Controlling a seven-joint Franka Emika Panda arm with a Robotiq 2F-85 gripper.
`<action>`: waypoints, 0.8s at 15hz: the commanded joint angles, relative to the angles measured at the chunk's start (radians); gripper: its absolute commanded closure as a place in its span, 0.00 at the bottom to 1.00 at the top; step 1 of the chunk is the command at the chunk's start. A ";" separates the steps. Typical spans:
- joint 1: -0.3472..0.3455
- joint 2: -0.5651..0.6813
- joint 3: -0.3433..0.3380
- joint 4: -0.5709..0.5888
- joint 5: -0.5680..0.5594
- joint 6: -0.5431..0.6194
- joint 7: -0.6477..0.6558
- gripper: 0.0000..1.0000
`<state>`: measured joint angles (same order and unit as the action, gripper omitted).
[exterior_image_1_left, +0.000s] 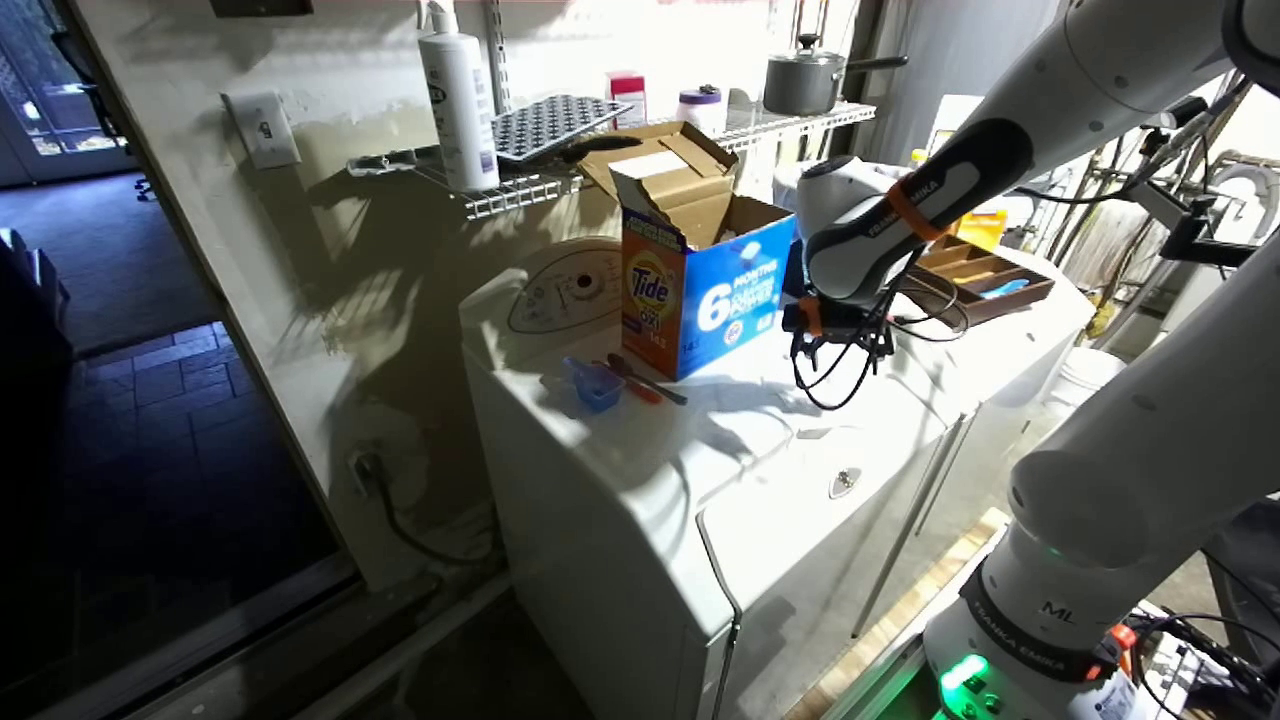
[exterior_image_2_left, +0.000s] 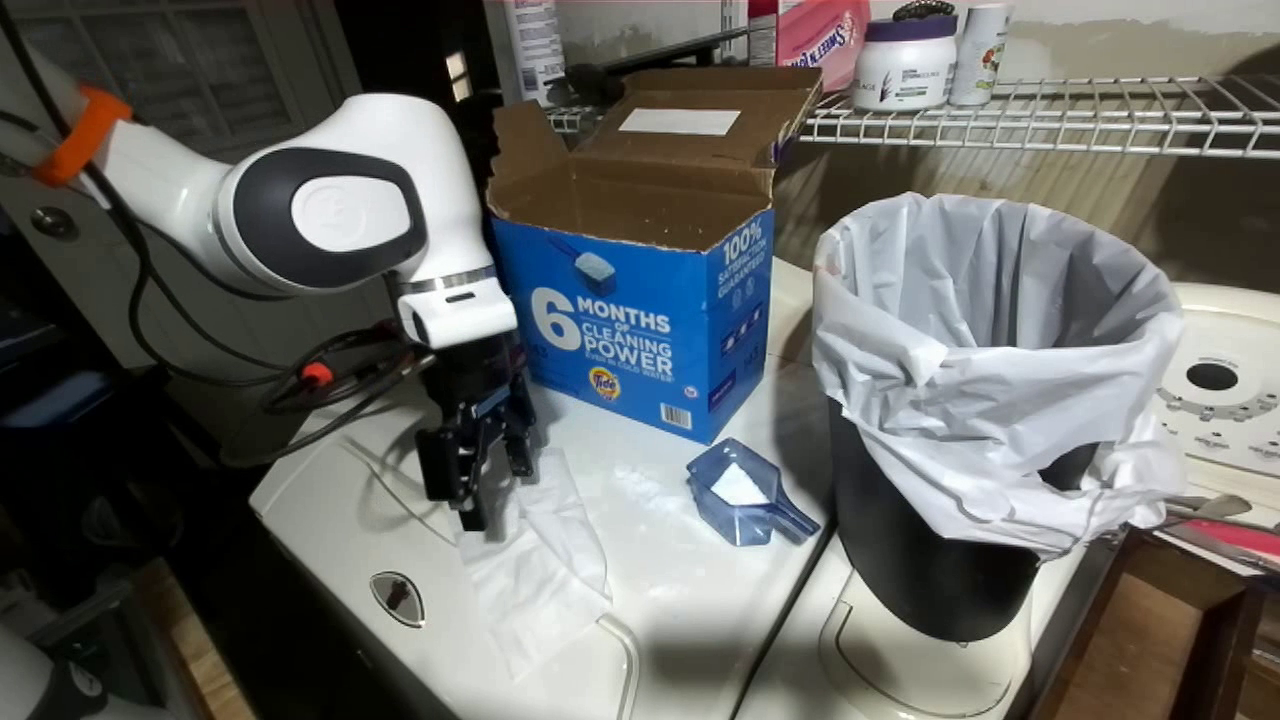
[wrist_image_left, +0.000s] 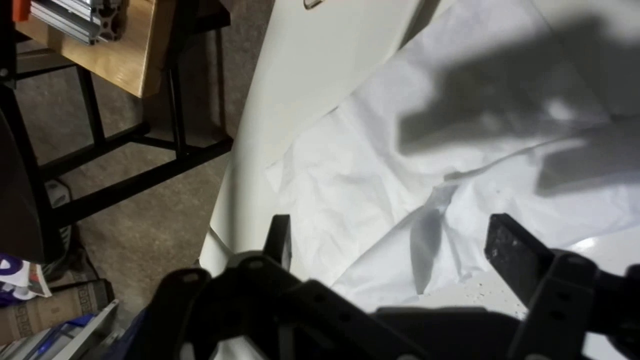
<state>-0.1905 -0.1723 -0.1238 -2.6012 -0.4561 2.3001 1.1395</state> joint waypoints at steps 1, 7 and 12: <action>-0.026 -0.010 -0.007 -0.044 0.019 0.051 -0.021 0.00; -0.046 0.024 -0.017 -0.058 0.018 0.186 -0.046 0.00; -0.053 0.065 -0.017 -0.049 0.016 0.253 -0.057 0.39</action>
<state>-0.2352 -0.1323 -0.1369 -2.6511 -0.4561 2.5032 1.1108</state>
